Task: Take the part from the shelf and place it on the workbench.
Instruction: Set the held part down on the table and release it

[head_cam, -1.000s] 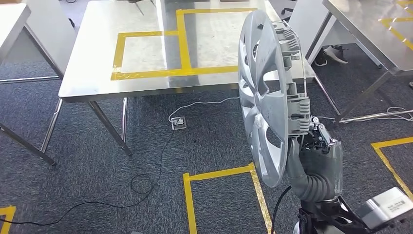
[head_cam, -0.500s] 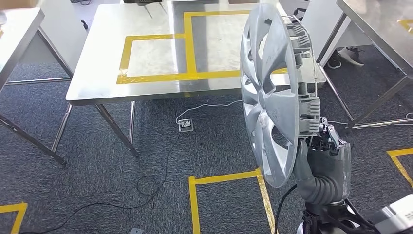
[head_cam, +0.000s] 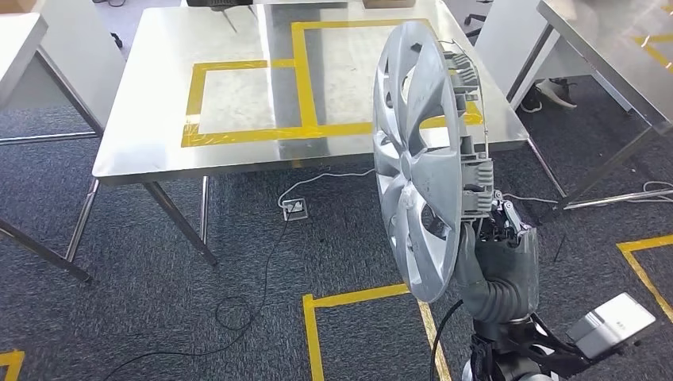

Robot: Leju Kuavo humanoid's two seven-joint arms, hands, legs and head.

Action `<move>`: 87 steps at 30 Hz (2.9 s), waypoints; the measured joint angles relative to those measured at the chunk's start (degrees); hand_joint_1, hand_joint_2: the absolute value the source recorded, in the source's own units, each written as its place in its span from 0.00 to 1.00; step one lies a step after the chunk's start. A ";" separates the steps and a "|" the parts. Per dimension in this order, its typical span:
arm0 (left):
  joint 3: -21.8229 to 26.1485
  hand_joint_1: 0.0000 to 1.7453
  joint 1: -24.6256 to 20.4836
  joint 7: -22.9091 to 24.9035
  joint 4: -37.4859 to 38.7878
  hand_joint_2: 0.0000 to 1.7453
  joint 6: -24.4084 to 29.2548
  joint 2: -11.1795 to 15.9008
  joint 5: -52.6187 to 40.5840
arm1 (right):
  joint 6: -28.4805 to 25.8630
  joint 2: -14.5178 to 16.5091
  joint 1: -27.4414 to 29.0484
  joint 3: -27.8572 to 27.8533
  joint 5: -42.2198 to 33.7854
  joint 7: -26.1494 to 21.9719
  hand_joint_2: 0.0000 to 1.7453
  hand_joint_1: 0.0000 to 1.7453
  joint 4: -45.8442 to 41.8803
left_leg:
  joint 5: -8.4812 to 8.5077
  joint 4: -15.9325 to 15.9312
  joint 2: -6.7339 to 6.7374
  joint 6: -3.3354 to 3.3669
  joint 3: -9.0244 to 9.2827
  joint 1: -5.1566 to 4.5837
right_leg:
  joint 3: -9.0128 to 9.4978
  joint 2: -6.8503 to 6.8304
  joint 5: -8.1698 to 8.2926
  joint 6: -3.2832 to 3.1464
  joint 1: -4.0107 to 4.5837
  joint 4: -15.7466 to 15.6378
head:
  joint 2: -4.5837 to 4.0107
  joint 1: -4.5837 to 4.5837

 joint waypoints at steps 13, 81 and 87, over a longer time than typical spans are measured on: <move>-0.01 0.00 -0.19 -3.78 -0.10 1.00 0.41 0.28 0.06 | 0.46 0.01 0.51 0.03 -0.29 -1.45 1.00 1.00 -0.02 | -3.03 -0.72 -0.13 -1.01 3.46 -0.56 | -2.76 0.25 5.72 -3.11 1.02 -3.20 | 0.00 2.72; -0.01 0.00 -0.13 -3.75 -0.04 1.00 -0.68 0.00 -0.20 | 2.23 1.04 0.44 -0.89 0.08 -2.21 1.00 1.00 0.53 | -7.53 14.55 -0.58 -2.39 -5.95 -0.15 | 0.14 0.09 4.17 -3.31 0.42 -4.42 | 0.00 -0.17; -0.01 0.00 -0.11 -3.81 -0.03 1.00 -0.64 0.20 -0.20 | 2.37 1.10 0.58 -1.23 0.09 -2.28 1.00 1.00 0.54 | 0.99 0.45 -0.29 -1.15 -0.88 -0.60 | 2.41 0.30 1.70 -1.94 0.65 -4.00 | 0.00 -1.37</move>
